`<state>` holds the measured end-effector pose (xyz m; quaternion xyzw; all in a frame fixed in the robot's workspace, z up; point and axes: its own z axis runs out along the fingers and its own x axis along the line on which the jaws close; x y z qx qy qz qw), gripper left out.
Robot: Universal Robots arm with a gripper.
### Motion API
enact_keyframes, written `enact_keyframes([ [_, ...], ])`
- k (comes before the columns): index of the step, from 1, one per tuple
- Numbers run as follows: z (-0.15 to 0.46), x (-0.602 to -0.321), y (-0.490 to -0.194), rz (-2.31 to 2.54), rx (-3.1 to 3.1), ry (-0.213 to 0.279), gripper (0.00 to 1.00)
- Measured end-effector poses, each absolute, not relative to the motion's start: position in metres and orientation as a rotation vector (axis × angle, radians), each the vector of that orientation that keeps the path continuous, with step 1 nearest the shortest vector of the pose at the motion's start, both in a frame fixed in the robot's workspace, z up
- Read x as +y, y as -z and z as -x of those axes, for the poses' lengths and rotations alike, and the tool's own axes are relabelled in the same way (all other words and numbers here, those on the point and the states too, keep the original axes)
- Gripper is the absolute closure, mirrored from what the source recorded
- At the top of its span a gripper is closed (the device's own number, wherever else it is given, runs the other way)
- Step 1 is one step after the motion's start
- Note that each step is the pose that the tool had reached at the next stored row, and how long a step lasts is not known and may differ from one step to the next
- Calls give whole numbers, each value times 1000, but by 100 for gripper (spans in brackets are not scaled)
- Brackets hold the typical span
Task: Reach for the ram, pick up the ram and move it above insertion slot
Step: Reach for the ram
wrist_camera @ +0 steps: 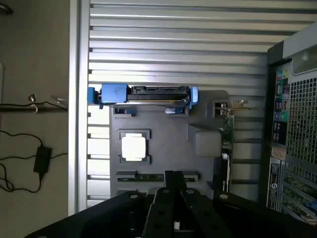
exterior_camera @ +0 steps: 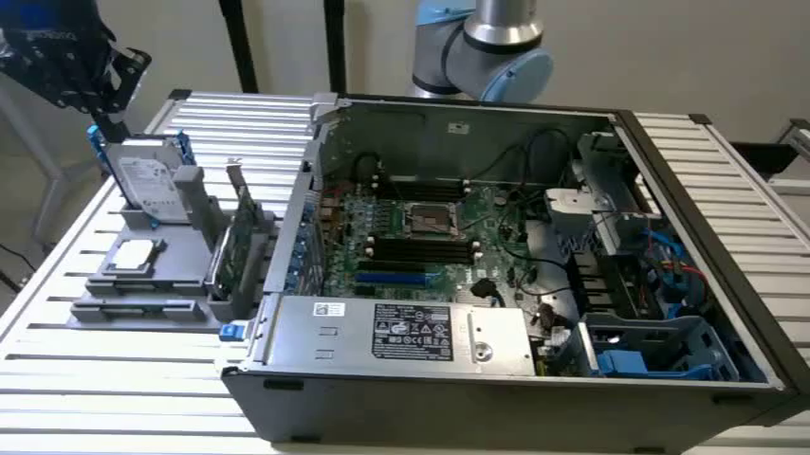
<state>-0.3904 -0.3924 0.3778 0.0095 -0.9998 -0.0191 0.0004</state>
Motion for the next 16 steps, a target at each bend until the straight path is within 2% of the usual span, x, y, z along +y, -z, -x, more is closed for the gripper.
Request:
enact_keyframes([
  [16, 390, -394, -378, -30, -3140, 60, 89],
])
